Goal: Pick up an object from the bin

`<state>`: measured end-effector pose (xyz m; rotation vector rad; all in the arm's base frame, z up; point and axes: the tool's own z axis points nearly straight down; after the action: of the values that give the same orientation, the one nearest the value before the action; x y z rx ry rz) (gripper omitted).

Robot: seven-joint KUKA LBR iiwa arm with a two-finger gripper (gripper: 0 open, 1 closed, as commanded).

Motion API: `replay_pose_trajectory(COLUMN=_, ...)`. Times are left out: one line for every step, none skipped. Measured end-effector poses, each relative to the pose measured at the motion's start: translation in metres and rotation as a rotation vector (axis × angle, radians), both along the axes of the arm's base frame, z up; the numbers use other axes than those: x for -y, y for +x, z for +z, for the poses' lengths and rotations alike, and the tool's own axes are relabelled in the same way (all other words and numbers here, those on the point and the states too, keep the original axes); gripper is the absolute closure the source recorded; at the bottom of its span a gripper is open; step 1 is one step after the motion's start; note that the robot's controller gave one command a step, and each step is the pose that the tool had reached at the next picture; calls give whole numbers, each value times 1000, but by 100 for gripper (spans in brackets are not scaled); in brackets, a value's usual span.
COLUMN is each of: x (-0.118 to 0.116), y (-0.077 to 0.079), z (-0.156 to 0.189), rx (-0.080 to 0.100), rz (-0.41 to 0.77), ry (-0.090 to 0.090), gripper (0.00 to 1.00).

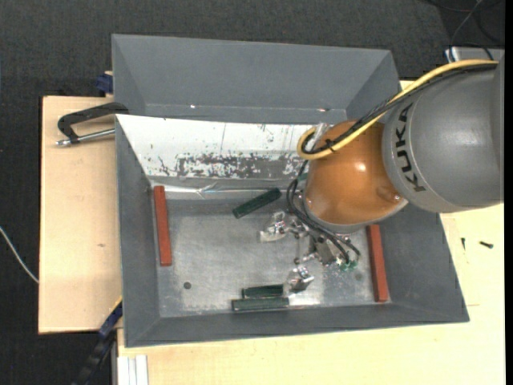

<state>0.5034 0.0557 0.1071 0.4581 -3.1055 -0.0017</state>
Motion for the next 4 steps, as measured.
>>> replay_pose_trajectory(x=-5, y=-3, z=-14, rx=5, rz=173, ry=1, gripper=100)
replay_pose_trajectory(x=-7, y=7, z=-8, rx=44, rz=171, ry=6, gripper=0)
replay_pose_trajectory(x=-5, y=-3, z=-15, rx=8, rz=173, ry=2, gripper=100)
replay_pose_trajectory(x=-5, y=-3, z=-15, rx=8, rz=173, ry=2, gripper=100)
